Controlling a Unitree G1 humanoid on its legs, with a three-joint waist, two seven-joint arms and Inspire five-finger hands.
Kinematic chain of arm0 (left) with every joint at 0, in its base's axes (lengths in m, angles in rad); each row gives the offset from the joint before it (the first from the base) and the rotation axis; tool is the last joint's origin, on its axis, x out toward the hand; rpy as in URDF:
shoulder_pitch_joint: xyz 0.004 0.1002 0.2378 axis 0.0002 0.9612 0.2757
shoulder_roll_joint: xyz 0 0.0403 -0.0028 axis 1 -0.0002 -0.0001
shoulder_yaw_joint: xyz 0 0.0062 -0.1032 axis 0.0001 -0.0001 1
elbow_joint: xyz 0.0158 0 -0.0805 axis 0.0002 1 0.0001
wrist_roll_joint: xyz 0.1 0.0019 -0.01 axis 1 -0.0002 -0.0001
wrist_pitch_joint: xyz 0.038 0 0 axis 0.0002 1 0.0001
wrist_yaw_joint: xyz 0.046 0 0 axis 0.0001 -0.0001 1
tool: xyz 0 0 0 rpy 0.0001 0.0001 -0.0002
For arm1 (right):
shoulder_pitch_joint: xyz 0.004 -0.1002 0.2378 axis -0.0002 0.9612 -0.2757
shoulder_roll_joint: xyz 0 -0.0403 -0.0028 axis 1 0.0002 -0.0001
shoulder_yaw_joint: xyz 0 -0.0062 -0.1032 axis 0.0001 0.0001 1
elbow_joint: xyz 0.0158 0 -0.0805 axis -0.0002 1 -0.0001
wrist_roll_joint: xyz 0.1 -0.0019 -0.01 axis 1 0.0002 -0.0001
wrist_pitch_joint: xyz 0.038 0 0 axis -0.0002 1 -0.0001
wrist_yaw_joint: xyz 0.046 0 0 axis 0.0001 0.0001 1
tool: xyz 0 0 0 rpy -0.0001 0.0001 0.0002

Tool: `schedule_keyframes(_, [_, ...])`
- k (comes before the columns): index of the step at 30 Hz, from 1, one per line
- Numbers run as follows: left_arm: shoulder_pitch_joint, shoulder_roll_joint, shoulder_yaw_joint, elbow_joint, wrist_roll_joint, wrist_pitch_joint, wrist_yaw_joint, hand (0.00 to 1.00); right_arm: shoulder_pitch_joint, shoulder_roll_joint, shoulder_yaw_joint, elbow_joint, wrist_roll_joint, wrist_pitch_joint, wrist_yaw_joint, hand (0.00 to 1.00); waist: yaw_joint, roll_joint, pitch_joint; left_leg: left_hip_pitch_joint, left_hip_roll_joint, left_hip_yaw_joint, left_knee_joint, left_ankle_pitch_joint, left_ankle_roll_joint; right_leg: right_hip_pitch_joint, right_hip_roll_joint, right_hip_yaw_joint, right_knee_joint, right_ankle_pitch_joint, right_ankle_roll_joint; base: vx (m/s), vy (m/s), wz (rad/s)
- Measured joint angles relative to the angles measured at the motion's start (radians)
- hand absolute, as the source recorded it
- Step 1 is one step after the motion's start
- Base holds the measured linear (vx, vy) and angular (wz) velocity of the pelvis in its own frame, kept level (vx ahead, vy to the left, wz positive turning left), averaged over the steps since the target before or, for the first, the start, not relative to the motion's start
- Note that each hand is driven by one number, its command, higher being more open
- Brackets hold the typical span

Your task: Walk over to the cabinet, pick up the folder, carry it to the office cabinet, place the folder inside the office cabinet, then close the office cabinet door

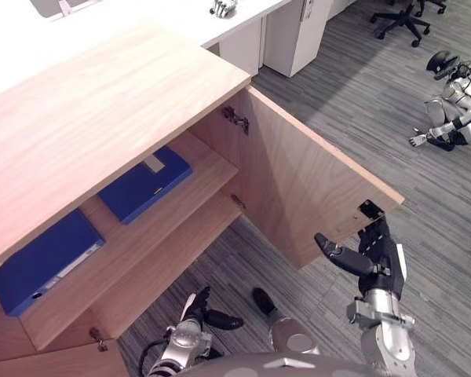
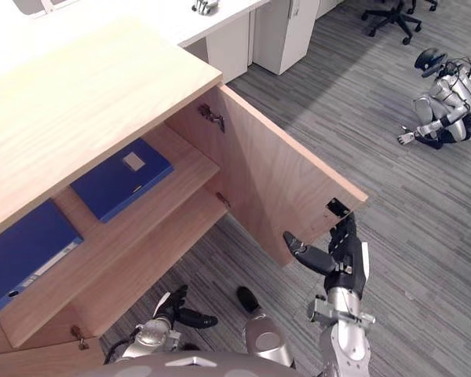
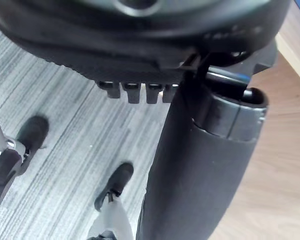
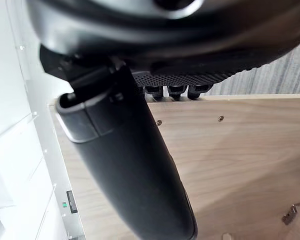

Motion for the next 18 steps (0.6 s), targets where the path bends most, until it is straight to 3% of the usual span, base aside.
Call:
schedule_keyframes(8, [0.041,0.048,-0.009,0.007,0.019,0.001,-0.026,1.0,0.174,-0.016,0.146,-0.036,0.021,0.001,0.018,1.0,0.003,-0.072,-0.039,0.0,0.004,-0.039,0.002,0.007,0.0,0.015,-0.003,-0.035,0.009,-0.002,-0.007,0.04,-0.002,0.12])
schedule_keyframes(15, [0.003,0.143,-0.003,0.041,0.055,0.012,-0.031,1.0,0.201,-0.078,0.214,-0.019,0.088,0.007,0.069,1.0,0.003,-0.117,-0.034,0.002,0.0,-0.097,0.024,0.008,0.003,0.024,-0.009,-0.071,0.065,-0.029,-0.001,0.0,-0.003,0.16])
schedule_keyframes(18, [0.004,0.171,0.015,0.043,0.056,0.014,-0.031,1.0,0.2,-0.102,0.233,0.005,0.088,0.017,0.08,1.0,0.019,-0.138,-0.034,0.007,-0.005,-0.135,0.011,0.015,0.008,0.032,-0.015,-0.118,0.09,-0.053,-0.011,-0.04,-0.006,0.23])
